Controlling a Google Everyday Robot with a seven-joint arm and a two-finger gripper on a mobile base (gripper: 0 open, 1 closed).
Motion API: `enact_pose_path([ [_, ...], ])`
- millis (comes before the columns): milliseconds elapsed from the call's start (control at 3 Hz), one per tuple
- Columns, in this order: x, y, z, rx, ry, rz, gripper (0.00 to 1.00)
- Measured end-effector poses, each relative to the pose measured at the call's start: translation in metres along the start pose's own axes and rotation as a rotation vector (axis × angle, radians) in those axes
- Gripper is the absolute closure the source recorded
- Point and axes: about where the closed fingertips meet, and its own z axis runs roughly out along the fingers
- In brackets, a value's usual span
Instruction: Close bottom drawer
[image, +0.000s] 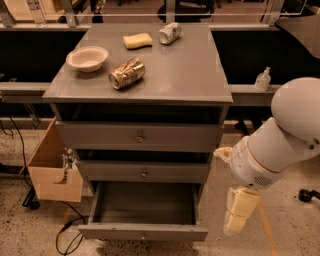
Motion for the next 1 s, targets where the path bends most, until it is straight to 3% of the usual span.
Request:
enact_pose_path([
  [333,0.005,0.008,0.044,-0.052,-0.024,0.071,0.00],
  [667,0.009,0.024,0.108,-0.106,-0.041,0.209,0.00],
  [1000,0.014,0.034,0.157,-0.113,-0.049,0.349,0.00],
])
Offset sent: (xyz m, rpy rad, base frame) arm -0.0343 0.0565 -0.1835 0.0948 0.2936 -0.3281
